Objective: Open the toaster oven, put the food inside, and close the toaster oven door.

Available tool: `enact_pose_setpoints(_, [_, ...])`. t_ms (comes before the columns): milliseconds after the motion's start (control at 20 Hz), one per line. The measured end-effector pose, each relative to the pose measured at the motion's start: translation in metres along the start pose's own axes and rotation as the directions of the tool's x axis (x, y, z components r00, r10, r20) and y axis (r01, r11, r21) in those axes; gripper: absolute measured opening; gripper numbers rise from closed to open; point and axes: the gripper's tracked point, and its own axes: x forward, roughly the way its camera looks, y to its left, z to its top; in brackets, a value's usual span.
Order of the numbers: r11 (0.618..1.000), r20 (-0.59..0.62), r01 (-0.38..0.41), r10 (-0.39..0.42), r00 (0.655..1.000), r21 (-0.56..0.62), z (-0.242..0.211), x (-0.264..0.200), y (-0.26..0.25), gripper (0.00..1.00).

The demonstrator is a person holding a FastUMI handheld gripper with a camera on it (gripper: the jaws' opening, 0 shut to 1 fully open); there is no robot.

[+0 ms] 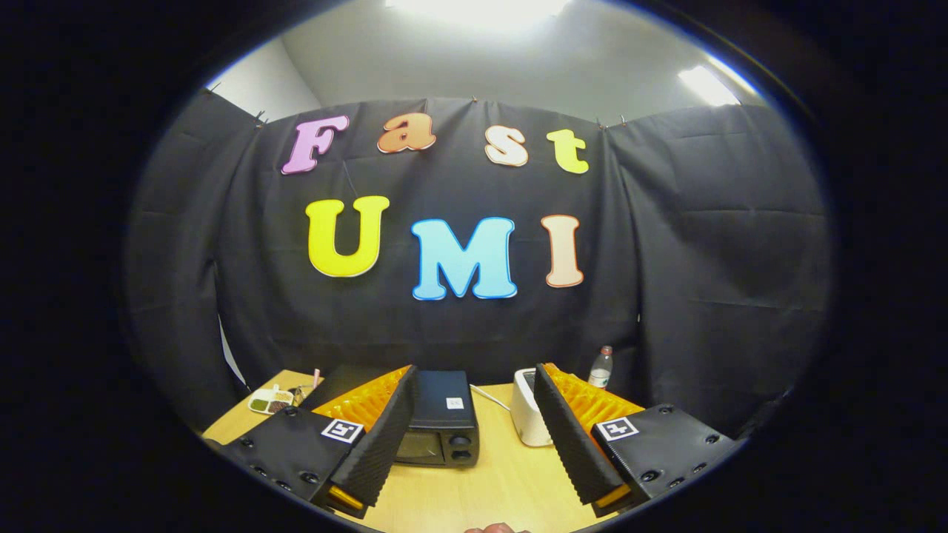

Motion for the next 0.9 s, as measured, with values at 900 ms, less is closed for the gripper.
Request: enact_pose_setpoints(900, [0.998, -0.028, -0.044, 0.045, 0.999, 0.049, 0.001, 0.029, 0.029, 0.98])
